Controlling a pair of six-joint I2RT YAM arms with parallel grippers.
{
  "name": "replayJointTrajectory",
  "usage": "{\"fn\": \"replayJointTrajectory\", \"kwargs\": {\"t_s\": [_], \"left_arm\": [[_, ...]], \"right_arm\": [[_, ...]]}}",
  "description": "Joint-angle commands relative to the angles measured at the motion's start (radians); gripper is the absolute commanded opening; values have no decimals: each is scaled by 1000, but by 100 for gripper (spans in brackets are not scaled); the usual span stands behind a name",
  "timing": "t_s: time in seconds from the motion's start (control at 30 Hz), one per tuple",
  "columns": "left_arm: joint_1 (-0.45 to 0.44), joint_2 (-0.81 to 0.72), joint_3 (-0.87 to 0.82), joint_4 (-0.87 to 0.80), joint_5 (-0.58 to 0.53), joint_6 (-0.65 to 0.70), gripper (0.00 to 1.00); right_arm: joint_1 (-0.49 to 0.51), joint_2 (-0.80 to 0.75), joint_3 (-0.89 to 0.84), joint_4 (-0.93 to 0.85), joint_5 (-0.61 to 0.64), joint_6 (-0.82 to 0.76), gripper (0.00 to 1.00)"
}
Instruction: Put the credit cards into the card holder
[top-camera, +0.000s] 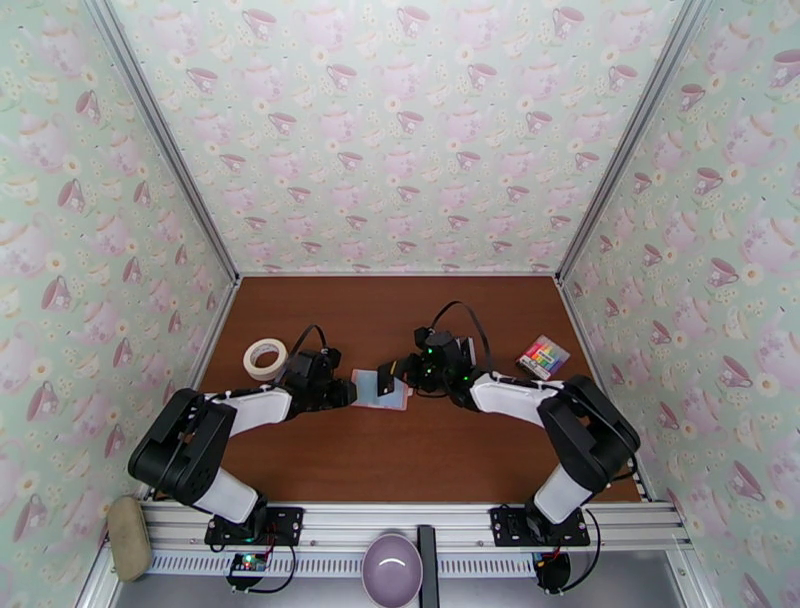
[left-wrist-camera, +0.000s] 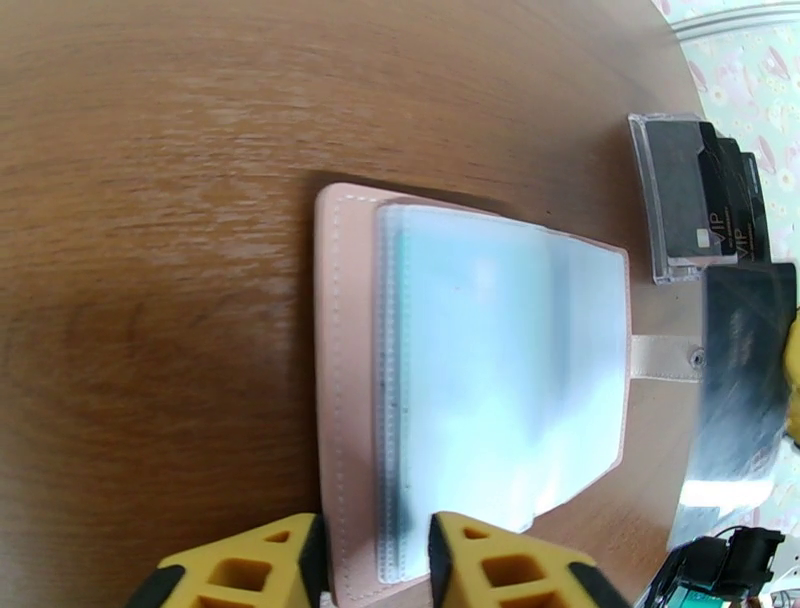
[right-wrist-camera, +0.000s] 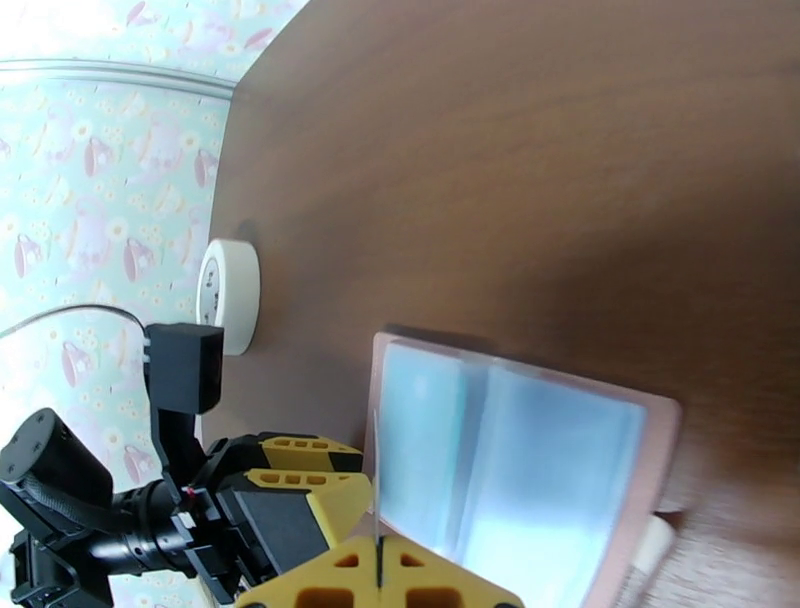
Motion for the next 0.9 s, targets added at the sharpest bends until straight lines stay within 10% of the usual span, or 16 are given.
{"fn": "replayJointTrajectory", "kwargs": {"t_s": [0.0, 0.87], "left_arm": [[-3, 40, -20, -50, -6, -3, 27], [-3, 51, -17, -57, -7, -4, 11]], "right_arm": [[15, 35, -37, 122, 18, 47, 0], [45, 146, -88, 271, 156, 106, 0]]}}
